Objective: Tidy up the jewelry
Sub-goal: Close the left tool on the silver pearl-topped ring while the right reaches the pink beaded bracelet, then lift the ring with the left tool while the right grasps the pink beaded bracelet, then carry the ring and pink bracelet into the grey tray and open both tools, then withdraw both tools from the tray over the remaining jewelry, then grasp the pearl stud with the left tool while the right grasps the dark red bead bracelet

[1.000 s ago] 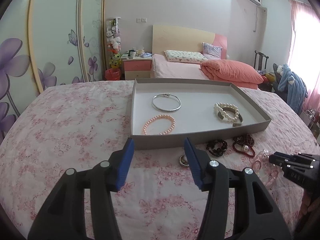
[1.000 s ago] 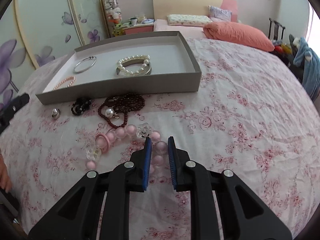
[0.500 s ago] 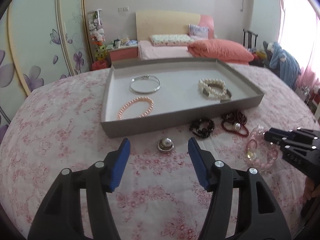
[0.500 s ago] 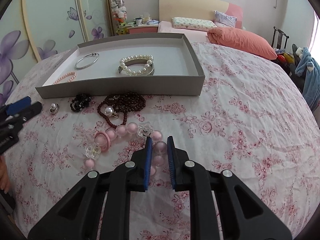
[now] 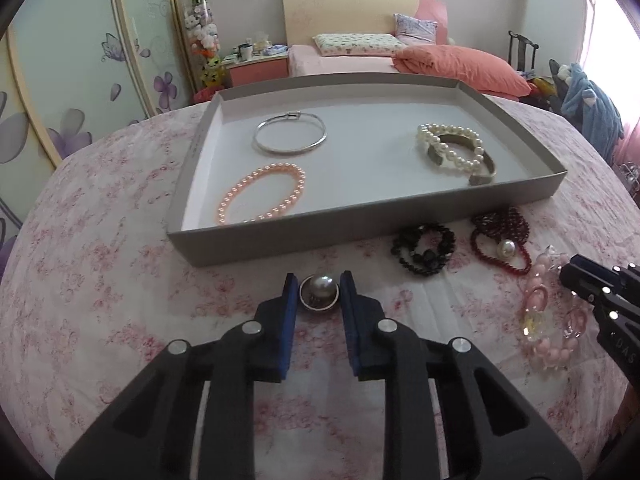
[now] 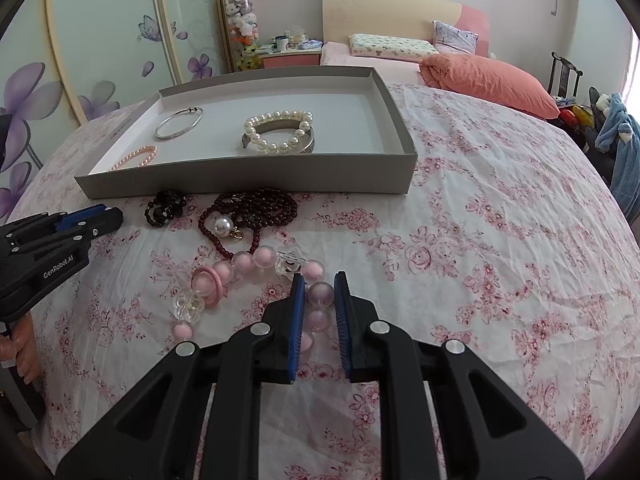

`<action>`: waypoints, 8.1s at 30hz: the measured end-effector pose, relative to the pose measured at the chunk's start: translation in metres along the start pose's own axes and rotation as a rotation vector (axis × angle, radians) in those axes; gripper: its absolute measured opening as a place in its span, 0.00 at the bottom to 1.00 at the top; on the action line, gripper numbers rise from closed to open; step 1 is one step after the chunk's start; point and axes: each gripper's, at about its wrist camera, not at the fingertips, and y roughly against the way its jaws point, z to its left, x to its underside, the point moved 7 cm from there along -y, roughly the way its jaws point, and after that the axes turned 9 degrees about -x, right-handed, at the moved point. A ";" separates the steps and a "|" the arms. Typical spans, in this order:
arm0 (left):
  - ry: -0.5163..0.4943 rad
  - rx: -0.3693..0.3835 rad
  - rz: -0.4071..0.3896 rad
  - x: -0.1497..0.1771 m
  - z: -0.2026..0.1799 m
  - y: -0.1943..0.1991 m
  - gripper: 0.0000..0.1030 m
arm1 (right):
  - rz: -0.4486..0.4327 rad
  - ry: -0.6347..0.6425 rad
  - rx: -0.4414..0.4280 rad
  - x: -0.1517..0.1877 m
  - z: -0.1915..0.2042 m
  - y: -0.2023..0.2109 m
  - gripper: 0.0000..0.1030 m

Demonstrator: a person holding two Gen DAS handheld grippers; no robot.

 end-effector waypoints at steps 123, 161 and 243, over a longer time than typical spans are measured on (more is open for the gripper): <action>0.094 0.025 -0.292 -0.102 0.011 0.001 0.23 | -0.316 -0.086 -0.200 -0.152 0.033 -0.022 0.16; 0.152 0.025 -0.200 -0.002 0.073 0.053 0.54 | -0.042 -0.070 -0.147 -0.053 0.017 -0.026 0.31; 0.001 0.106 -0.006 0.021 0.011 0.017 0.13 | -0.043 -0.048 -0.057 -0.037 0.002 -0.022 0.09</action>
